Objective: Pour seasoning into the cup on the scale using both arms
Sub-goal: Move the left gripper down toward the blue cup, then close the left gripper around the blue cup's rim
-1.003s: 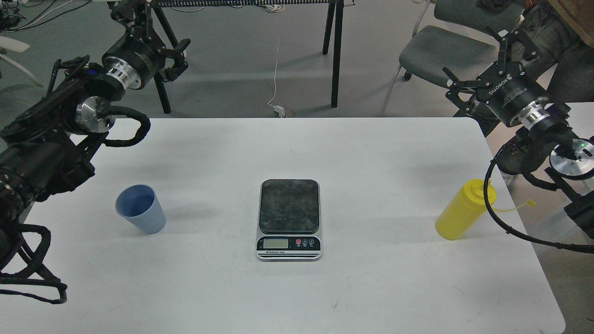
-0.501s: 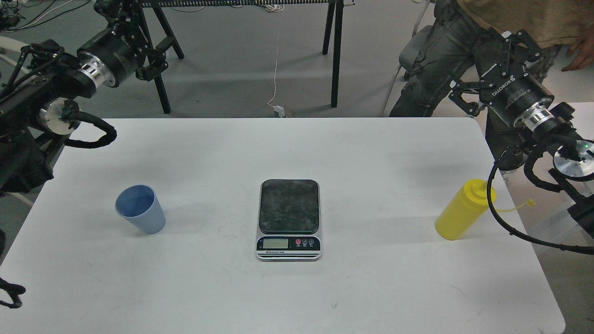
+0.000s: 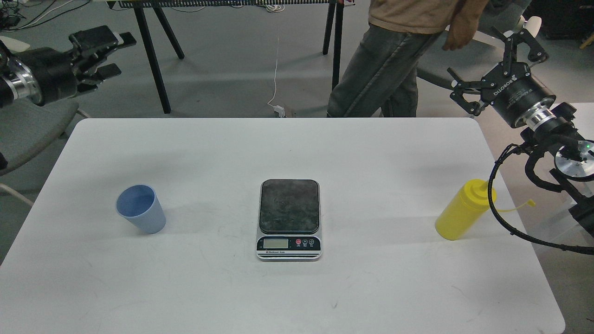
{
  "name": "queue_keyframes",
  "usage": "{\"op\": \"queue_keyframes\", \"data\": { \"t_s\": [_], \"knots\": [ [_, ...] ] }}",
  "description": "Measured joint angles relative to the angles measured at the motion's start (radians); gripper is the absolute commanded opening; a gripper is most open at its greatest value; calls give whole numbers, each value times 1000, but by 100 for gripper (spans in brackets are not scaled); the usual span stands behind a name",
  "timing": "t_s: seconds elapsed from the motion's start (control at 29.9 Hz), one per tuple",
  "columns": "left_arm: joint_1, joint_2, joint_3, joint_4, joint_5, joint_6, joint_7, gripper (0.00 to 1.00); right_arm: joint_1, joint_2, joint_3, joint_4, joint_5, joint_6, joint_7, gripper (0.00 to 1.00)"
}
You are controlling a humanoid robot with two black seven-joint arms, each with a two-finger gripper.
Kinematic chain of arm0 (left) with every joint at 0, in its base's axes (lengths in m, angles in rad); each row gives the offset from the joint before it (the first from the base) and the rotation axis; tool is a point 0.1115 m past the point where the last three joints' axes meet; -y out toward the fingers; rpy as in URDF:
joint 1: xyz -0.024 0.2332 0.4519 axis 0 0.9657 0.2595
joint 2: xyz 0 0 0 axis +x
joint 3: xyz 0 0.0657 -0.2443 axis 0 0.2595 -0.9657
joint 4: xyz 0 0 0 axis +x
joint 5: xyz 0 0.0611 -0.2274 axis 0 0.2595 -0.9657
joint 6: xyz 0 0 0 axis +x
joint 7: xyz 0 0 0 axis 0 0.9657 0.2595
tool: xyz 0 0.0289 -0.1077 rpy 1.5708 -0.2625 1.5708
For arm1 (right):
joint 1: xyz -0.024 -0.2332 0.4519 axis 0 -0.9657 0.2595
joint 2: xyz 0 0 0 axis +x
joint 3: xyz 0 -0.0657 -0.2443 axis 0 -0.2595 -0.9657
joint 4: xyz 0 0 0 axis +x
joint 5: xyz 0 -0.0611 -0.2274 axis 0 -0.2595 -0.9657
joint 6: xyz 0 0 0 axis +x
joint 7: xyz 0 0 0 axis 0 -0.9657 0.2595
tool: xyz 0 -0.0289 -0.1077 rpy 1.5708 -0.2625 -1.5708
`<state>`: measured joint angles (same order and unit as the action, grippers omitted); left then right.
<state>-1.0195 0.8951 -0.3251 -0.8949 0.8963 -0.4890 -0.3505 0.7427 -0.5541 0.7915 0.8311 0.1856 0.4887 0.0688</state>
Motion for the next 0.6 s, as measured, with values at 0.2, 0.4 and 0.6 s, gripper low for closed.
{"op": "queue_keyframes", "data": {
  "t_s": [0.2, 0.4, 0.6],
  "knots": [
    [104, 4, 7, -21, 38, 0, -38, 100, 0, -4, 0, 1, 0, 0, -1, 100],
    [180, 37, 8, -56, 111, 0, -120, 100, 1, -10, -2, 1, 0, 0, -1, 100],
    [174, 75, 8, -61, 232, 0, -138, 100, 0, -10, -4, 1, 0, 0, -1, 100]
  ]
}}
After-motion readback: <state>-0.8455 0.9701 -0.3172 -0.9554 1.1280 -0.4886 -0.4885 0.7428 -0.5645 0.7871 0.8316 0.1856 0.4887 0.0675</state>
